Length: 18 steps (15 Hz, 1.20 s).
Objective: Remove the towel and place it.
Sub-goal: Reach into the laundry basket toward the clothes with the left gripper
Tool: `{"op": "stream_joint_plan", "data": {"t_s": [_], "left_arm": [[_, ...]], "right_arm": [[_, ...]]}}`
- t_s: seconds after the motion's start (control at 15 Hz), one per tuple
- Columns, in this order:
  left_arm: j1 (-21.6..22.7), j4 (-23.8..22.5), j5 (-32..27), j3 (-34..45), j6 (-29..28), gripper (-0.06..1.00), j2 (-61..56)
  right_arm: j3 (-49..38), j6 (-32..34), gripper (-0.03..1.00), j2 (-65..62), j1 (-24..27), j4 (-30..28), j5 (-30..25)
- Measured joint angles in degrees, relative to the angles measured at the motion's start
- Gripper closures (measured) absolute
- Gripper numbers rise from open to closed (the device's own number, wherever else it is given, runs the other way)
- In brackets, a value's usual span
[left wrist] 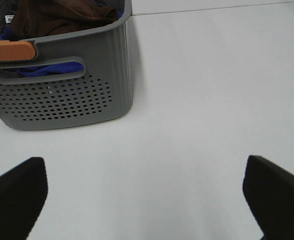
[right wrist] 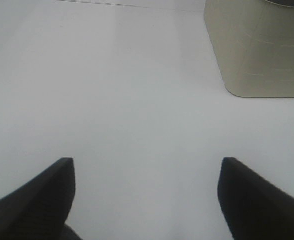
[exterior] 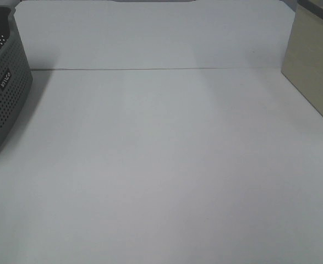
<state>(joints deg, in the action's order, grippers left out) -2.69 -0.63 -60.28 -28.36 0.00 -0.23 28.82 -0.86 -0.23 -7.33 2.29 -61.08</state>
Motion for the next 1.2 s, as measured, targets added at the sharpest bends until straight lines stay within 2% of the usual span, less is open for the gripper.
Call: {"op": "stream_joint_plan", "data": {"t_s": [1.2], "left_arm": [[0.00, 0.00, 0.00, 0.00, 0.00, -0.04, 0.00]], "right_arm": [[0.00, 0.00, 0.20, 0.00, 0.00, 0.00, 0.00]]}}
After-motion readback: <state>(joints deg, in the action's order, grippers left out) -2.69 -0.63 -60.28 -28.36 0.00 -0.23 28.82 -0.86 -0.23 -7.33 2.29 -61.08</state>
